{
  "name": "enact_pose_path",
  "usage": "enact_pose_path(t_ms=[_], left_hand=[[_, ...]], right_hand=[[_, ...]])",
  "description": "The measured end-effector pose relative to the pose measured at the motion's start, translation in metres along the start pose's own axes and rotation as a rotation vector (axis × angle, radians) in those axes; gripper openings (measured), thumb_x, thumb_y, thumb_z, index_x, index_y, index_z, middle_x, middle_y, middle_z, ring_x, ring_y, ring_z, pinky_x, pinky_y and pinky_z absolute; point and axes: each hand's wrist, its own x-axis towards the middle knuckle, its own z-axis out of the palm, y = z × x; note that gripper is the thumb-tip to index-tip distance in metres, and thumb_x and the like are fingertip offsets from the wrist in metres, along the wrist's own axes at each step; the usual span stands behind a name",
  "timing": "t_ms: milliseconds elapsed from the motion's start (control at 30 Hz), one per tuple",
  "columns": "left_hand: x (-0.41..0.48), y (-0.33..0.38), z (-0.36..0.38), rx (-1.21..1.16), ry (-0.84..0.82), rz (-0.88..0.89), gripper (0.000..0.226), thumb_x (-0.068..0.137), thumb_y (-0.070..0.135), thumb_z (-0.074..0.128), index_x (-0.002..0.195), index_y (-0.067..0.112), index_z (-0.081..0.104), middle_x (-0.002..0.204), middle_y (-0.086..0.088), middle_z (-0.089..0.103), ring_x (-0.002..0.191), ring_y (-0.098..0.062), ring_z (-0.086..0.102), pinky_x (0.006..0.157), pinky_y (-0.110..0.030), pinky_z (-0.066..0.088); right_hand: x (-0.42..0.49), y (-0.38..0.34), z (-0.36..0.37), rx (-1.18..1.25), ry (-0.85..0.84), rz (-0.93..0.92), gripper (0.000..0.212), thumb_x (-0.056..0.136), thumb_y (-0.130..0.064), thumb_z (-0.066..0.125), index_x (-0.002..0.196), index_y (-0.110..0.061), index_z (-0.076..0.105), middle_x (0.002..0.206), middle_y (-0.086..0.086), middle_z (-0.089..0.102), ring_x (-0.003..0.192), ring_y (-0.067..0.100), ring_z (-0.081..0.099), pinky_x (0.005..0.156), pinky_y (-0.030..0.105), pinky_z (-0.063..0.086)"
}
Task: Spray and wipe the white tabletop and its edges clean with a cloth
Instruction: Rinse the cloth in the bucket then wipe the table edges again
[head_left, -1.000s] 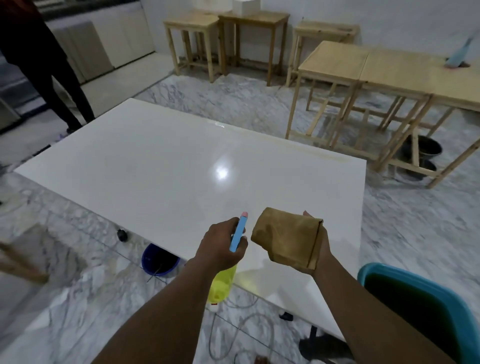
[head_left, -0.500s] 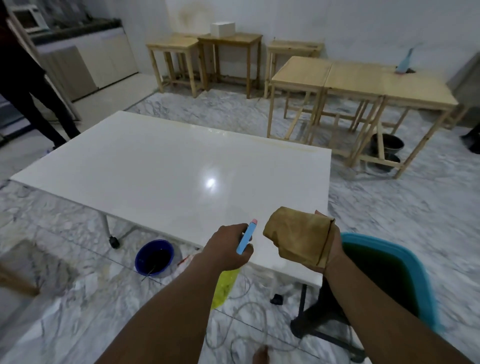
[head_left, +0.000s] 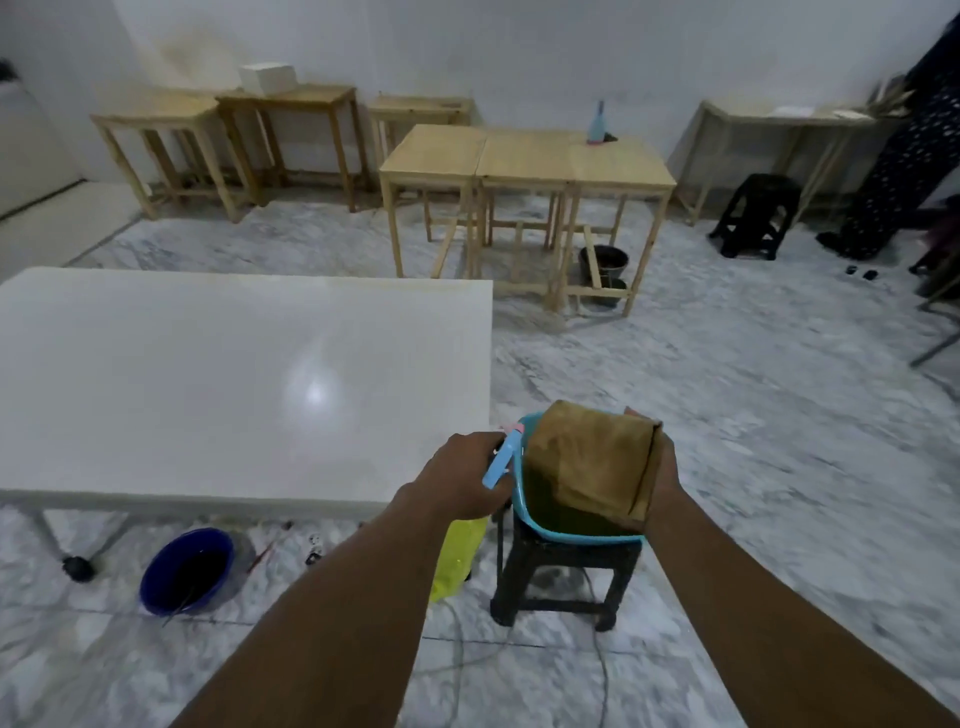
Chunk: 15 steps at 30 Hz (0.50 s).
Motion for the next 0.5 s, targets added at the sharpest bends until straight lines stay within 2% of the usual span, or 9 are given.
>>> enact_pose_path(t_ms=[33, 67, 133, 233, 300, 367, 500], left_hand=[[0.009, 0.016, 0.008, -0.007, -0.022, 0.009, 0.011, 0.086, 0.031, 0.064, 0.086, 0.024, 0.056, 0.075, 0.007, 0.061, 0.075, -0.023, 0.06, 0.07, -0.034, 0.048], [0.019, 0.03, 0.015, -0.013, -0.039, 0.018, 0.016, 0.082, 0.037, 0.06, 0.087, 0.022, 0.058, 0.08, 0.002, 0.065, 0.078, -0.026, 0.063, 0.072, -0.038, 0.051], [0.041, 0.061, 0.034, -0.008, -0.061, 0.051, 0.029, 0.08, 0.04, 0.058, 0.094, 0.016, 0.064, 0.092, -0.008, 0.071, 0.086, -0.03, 0.067, 0.078, -0.042, 0.054], [0.079, 0.111, 0.07, 0.025, -0.095, 0.104, 0.017, 0.092, 0.028, 0.067, 0.099, 0.014, 0.065, 0.099, -0.01, 0.072, 0.09, -0.03, 0.067, 0.077, -0.038, 0.051], [0.107, 0.147, 0.094, 0.022, -0.075, 0.141, 0.014, 0.092, 0.028, 0.067, 0.1, 0.017, 0.064, 0.098, -0.01, 0.072, 0.087, -0.028, 0.066, 0.075, -0.038, 0.052], [0.131, 0.179, 0.116, -0.005, -0.06, 0.171, 0.015, 0.089, 0.031, 0.065, 0.096, 0.019, 0.062, 0.094, -0.009, 0.071, 0.084, -0.029, 0.065, 0.075, -0.043, 0.054], [0.171, 0.232, 0.148, -0.008, -0.067, 0.173, 0.02, 0.091, 0.032, 0.064, 0.099, 0.015, 0.063, 0.091, -0.005, 0.069, 0.084, -0.028, 0.063, 0.072, -0.041, 0.05]], right_hand=[[0.0, -0.012, -0.014, 0.0, 0.014, -0.001, 0.054, 0.099, -0.052, 0.042, 0.104, -0.005, 0.069, 0.091, 0.016, 0.076, 0.091, 0.035, 0.063, 0.085, 0.043, 0.05], [0.001, -0.023, -0.028, -0.01, 0.033, -0.008, 0.057, 0.097, -0.055, 0.043, 0.102, -0.005, 0.069, 0.091, 0.017, 0.076, 0.092, 0.036, 0.063, 0.084, 0.042, 0.05], [0.004, -0.048, -0.057, 0.012, 0.059, -0.003, 0.06, 0.094, -0.058, 0.044, 0.105, -0.005, 0.07, 0.104, 0.019, 0.073, 0.1, 0.037, 0.062, 0.094, 0.044, 0.048], [0.007, -0.089, -0.106, 0.044, 0.04, -0.008, 0.067, 0.097, -0.059, 0.036, 0.096, -0.006, 0.077, 0.1, 0.018, 0.075, 0.093, 0.037, 0.069, 0.092, 0.044, 0.047], [0.014, -0.121, -0.138, 0.045, 0.026, 0.008, 0.072, 0.099, -0.058, 0.032, 0.088, -0.005, 0.08, 0.096, 0.017, 0.076, 0.08, 0.035, 0.074, 0.089, 0.046, 0.047], [0.019, -0.15, -0.165, 0.045, 0.016, 0.003, 0.074, 0.098, -0.059, 0.031, 0.084, -0.006, 0.081, 0.096, 0.018, 0.076, 0.077, 0.036, 0.075, 0.086, 0.048, 0.047], [0.03, -0.198, -0.206, 0.049, 0.016, 0.022, 0.074, 0.098, -0.057, 0.032, 0.076, -0.006, 0.081, 0.09, 0.018, 0.076, 0.072, 0.035, 0.074, 0.081, 0.045, 0.046]])
